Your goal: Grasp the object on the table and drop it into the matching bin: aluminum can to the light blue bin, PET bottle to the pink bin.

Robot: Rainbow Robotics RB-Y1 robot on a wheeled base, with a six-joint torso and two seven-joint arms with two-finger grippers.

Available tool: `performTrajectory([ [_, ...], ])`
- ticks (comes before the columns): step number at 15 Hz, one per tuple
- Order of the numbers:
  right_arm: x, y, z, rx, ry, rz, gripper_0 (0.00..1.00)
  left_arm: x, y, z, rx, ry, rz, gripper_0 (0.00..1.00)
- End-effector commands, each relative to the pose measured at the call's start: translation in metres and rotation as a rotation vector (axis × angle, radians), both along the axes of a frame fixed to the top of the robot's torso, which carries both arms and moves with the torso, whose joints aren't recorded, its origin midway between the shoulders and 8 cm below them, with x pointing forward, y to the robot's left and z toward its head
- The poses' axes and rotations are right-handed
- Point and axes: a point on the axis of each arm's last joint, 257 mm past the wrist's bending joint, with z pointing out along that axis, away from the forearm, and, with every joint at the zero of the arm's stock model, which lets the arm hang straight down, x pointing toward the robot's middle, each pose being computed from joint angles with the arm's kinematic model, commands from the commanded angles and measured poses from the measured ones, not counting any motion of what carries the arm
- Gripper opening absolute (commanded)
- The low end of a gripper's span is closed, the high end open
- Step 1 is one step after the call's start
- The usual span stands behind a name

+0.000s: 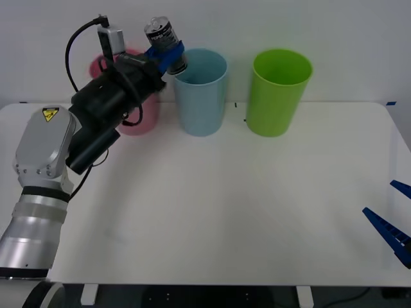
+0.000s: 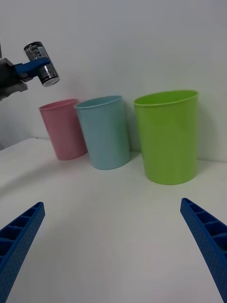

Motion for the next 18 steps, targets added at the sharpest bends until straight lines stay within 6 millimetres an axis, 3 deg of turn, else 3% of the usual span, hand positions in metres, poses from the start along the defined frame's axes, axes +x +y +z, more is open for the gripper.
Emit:
performTrajectory([
  [1, 0.0, 0.0, 0.0, 0.0, 0.0, 0.0, 1.0, 0.031, -0.004, 0.008, 0.027, 0.012, 0.041, 0.0],
  [6, 0.0, 0.0, 0.0, 0.0, 0.0, 0.0, 1.0, 0.073, -0.023, 0.01, 0.085, 0.036, 0.115, 0.0],
  [12, 0.0, 0.0, 0.0, 0.0, 0.0, 0.0, 1.0, 0.107, -0.056, 0.014, 0.141, 0.066, 0.199, 0.0],
  [18, 0.0, 0.0, 0.0, 0.0, 0.0, 0.0, 1.0, 0.111, -0.066, 0.016, 0.157, 0.053, 0.243, 0.01],
])
